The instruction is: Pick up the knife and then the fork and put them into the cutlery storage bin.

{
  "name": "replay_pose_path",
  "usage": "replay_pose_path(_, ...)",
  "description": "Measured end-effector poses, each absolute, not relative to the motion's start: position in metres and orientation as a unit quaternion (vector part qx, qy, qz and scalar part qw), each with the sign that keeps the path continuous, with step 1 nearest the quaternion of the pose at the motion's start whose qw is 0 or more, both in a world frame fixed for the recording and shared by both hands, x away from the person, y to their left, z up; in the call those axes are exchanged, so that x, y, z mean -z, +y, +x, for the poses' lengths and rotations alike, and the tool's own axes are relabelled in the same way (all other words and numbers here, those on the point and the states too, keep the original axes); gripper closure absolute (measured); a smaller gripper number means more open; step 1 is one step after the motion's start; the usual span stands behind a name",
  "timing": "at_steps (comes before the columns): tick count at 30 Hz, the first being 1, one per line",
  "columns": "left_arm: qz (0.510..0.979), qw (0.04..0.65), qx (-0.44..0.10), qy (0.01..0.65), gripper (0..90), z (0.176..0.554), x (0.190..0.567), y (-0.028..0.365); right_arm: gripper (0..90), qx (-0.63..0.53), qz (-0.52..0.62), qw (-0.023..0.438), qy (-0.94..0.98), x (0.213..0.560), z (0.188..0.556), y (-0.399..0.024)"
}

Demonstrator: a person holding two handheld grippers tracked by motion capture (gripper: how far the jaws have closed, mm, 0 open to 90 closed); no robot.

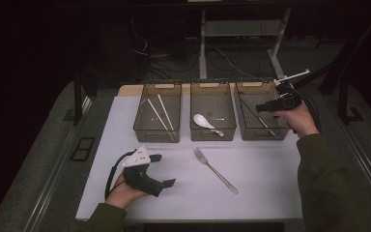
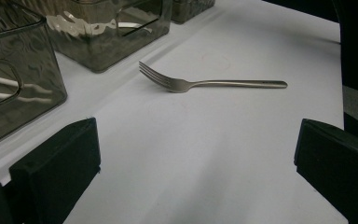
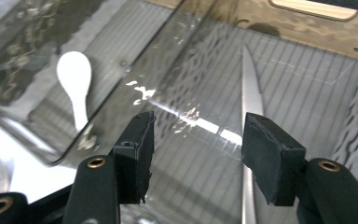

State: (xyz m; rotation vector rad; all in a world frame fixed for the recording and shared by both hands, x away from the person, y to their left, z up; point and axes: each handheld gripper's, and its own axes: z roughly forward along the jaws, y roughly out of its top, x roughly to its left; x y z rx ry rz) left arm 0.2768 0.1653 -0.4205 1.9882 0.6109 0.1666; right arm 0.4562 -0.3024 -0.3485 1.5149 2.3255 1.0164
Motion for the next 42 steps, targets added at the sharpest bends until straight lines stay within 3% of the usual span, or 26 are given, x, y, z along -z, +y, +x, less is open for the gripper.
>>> replay_pose_path(24, 0.824, 0.502, -0.070, 0.255, 0.0, 0.277, 0.421, 0.166, 36.6, -0.409, 0.443, 0.093, 0.792, 0.346, 0.386, -0.284)
replay_pose_path(42, 0.825, 0.501, -0.075, 0.252, 0.0, 0.276, 0.420, 0.166, 48.6, -0.428, 0.413, 0.079, 0.800, 0.379, 0.342, -0.269)
